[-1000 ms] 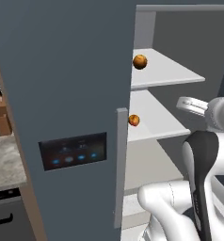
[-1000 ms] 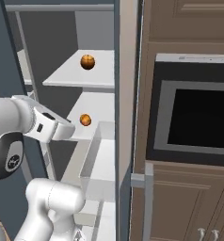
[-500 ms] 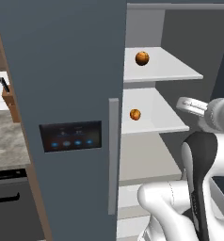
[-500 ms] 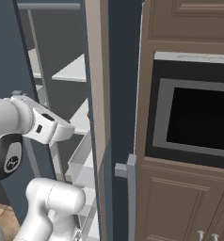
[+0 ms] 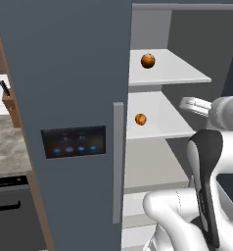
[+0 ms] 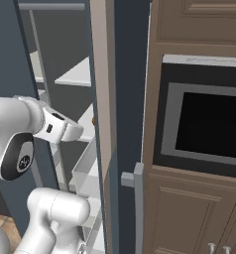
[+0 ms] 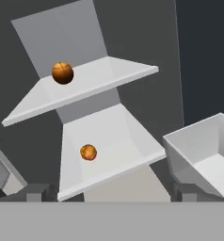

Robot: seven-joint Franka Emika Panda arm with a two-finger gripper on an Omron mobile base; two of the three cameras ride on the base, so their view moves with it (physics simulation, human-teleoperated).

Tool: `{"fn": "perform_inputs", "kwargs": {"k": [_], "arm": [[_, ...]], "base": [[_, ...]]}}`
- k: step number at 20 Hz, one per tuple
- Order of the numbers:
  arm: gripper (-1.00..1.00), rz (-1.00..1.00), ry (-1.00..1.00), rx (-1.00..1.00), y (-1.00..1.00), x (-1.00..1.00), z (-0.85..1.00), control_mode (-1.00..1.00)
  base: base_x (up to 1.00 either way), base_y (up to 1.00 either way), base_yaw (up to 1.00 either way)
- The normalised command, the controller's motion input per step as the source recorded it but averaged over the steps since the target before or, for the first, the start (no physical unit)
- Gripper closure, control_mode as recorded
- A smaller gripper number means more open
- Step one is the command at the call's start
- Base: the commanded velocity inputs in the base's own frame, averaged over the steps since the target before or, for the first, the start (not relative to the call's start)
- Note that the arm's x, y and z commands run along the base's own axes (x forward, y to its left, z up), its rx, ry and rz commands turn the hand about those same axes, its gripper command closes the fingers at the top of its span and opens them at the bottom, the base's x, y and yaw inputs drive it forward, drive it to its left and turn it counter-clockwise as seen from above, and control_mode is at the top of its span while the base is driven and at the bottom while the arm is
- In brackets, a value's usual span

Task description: Retrieve the orange and peach from the fridge and place them into the bowl on the dining table.

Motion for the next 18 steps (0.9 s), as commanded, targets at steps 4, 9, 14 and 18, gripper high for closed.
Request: {"fn": "perform_inputs", "kwargs": {"k": [4,9,14,18], "arm": [[-1.0,0.03,0.0,0.0,0.0,0.16,0.01,-1.0],[-1.0,0.0,0.0,0.0,0.03,0.27,0.11,-1.0],[-1.0,0.01,0.0,0.0,0.0,0.27,0.25,-1.0],[-1.0,0.06,0.0,-0.01,0.0,0.19,0.35,-1.0]], "base": [[0.0,0.0,0.0],[0.0,0.0,0.0],[0.0,0.0,0.0],[0.0,0.0,0.0]]}}
